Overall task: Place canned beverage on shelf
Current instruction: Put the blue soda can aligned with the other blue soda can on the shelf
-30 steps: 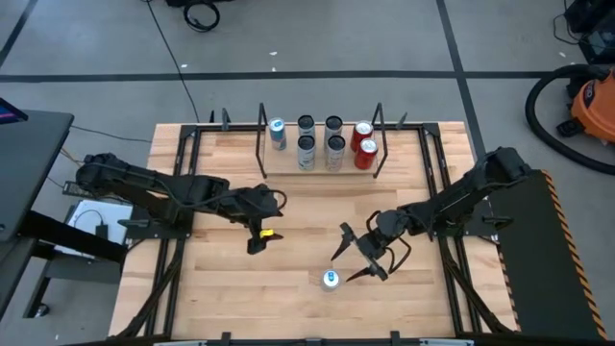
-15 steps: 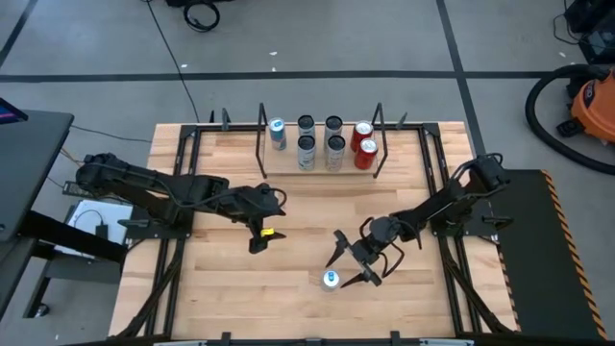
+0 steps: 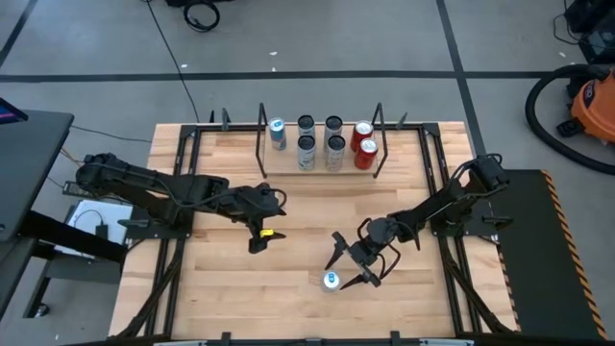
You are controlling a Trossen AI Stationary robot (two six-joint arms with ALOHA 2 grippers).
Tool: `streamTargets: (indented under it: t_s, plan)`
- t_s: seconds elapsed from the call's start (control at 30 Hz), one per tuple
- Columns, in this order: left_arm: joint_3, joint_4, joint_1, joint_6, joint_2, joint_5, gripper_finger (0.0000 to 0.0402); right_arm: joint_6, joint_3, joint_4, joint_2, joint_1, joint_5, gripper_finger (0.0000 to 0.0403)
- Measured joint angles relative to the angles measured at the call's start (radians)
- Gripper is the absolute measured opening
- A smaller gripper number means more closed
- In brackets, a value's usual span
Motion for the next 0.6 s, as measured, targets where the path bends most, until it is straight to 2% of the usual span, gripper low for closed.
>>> streamTargets:
  t_s: [0.2, 0.6]
  plan:
    - [0.000, 0.017, 0.000, 0.000, 0.000, -0.006, 0.0314, 0.000, 0.000, -0.006, 0.010, 0.001, 0.044, 0.0325]
    - [0.000, 0.018, 0.000, 0.000, 0.000, -0.006, 0.0314, -0.007, 0.052, -0.034, 0.066, 0.000, 0.032, 0.0323]
